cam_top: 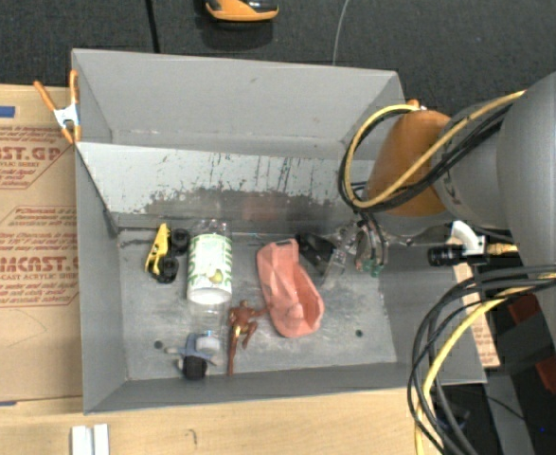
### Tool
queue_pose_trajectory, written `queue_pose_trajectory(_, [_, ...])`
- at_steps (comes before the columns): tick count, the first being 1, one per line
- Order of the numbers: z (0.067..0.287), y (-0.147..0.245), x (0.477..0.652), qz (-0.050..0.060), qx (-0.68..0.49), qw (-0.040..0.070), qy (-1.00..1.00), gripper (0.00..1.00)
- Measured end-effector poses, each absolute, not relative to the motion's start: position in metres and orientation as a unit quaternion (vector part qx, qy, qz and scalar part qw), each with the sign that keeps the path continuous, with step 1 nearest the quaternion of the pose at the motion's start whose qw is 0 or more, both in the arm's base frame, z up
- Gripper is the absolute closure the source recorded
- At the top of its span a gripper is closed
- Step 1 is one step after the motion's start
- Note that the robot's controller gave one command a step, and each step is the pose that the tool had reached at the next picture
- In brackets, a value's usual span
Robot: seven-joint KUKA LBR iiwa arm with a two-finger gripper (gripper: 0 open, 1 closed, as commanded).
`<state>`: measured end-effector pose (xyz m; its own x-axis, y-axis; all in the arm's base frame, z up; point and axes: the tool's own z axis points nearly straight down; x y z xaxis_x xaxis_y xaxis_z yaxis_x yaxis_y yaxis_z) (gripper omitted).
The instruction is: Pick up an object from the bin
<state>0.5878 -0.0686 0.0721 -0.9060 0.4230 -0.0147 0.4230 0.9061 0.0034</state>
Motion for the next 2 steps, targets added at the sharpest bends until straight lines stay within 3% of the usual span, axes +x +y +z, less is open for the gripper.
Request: queue_pose_trajectory(2, [0.0828,-0.0679,0.5862,0.0,0.216,0.003,0.976,1.0])
